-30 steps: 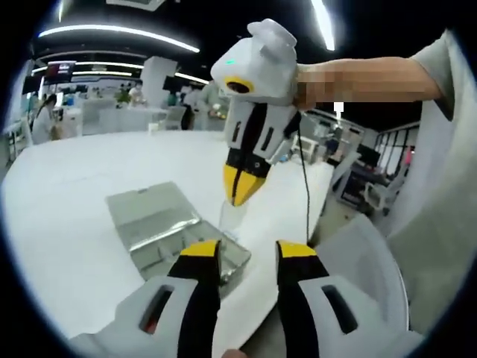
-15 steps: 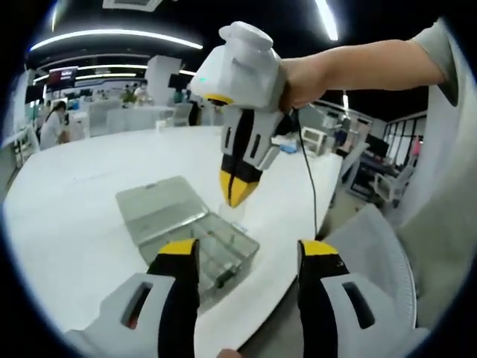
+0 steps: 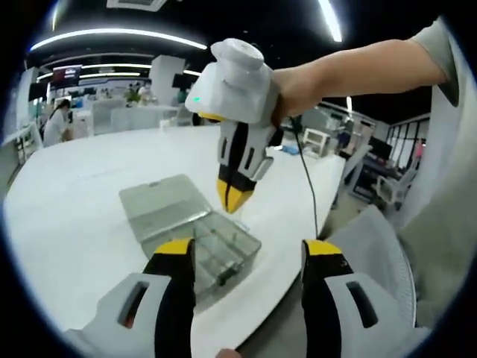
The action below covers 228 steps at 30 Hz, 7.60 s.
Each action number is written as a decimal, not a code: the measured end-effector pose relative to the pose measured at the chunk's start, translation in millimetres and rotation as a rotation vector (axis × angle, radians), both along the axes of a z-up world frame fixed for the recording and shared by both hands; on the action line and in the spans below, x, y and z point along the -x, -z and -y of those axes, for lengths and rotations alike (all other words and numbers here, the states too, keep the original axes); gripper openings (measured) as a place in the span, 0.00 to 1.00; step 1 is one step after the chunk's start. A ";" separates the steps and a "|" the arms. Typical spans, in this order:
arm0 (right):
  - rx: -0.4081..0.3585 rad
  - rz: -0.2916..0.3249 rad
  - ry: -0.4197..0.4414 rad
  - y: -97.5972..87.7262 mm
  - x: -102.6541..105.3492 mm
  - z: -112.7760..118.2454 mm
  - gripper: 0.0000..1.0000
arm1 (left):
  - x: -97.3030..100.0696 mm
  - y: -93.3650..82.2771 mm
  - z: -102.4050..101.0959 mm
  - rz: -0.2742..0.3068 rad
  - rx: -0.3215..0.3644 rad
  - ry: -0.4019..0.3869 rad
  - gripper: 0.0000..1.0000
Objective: Insert the divider into the dual guide fixture by aligning both edges with the guide slots and pushing it downward to the bottom, including one-sided entry, uneven engagement, binding, and posture correction.
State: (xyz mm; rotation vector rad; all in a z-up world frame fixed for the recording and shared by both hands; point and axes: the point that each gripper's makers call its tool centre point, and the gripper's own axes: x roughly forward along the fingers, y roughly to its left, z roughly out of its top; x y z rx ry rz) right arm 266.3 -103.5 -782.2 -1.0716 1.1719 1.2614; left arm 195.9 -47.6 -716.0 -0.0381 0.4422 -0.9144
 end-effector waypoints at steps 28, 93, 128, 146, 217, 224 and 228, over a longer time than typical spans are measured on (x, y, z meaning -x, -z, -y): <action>0.010 0.007 -0.049 17.1 1.3 -1.0 0.00 | -7.6 5.3 -10.3 -0.013 -0.005 -0.013 0.54; -0.056 0.054 -0.046 50.0 3.2 0.9 0.00 | -3.5 8.0 -13.7 -0.032 -0.011 -0.030 0.53; -0.060 0.097 0.012 48.3 2.8 1.8 0.00 | 1.6 3.3 -28.8 -0.026 -0.001 -0.070 0.51; -0.334 0.143 0.086 -14.2 4.3 5.0 0.11 | -1.1 -6.6 -73.1 0.002 -0.072 -0.074 0.52; -0.724 0.259 0.562 -52.2 102.5 4.0 0.41 | -100.7 148.2 -177.8 -0.061 -0.702 0.500 0.46; -0.725 0.253 0.561 -52.5 99.3 5.1 0.42 | -98.5 150.1 -178.9 -0.087 -0.705 0.536 0.43; -0.727 0.250 0.555 -53.0 98.6 4.1 0.43 | -97.2 150.2 -180.8 -0.091 -0.707 0.543 0.41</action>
